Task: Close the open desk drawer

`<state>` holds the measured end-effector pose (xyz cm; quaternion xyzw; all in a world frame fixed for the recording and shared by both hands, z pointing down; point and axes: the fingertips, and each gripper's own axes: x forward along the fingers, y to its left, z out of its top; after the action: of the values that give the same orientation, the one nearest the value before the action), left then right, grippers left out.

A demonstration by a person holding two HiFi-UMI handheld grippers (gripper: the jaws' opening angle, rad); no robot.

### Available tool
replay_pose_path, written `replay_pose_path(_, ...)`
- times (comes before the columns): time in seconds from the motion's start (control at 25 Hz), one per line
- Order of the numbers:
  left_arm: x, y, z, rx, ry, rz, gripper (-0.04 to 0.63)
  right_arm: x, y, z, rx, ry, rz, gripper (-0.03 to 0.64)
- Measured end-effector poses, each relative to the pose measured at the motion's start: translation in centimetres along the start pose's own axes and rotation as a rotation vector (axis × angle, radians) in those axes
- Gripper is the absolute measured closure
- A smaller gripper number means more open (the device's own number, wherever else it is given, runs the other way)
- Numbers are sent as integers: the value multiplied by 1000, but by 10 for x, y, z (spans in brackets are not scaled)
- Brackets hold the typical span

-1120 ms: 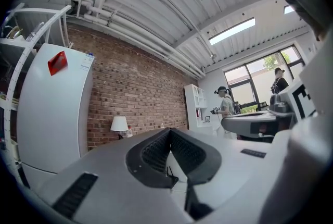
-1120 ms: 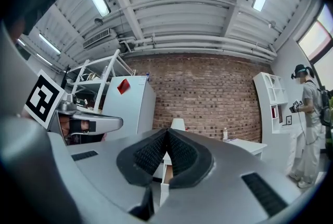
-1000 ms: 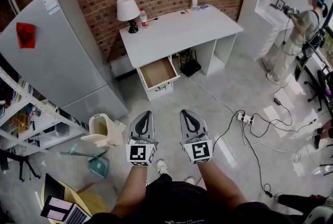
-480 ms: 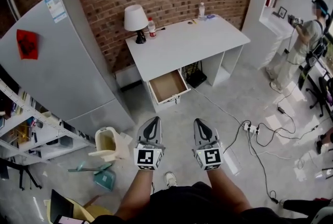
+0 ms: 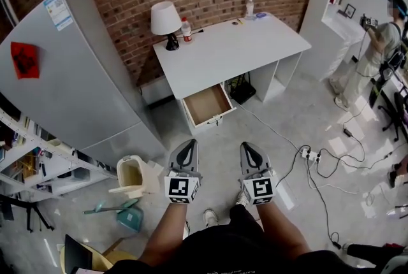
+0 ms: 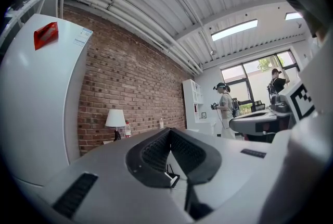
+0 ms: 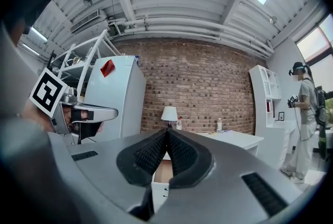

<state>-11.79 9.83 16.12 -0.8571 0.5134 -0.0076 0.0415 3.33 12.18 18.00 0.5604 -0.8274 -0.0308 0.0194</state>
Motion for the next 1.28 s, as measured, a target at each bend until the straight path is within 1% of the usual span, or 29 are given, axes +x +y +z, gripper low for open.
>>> replay_pose_path(0.12, 18, -1, -6, 11, 18, 7, 589, 15, -12, -5, 1, 3, 20, 591)
replay_pose_path(0.28, 48, 1, -12, 2, 37, 40, 589, 41, -35, -13, 8, 13, 60, 591)
replay_pose_path(0.44, 82, -2, -22, 33, 64, 60, 588, 70, -61, -22, 17, 16, 103, 591)
replay_pose_path(0.68, 114, -1, -47, 62, 127, 89, 588, 108, -93, -37, 39, 19, 163, 591)
replay_pose_path(0.84, 128, 0, -67, 48, 153, 121, 588, 126, -109, -57, 31, 35, 204, 591)
replay_pose_path(1.0, 139, 5, -89, 44, 182, 118, 589, 144, -110, -83, 28, 68, 228, 591)
replay_pose_path(1.28, 167, 14, -130, 19, 175, 82, 589, 183, -94, -134, -2, 79, 273, 591)
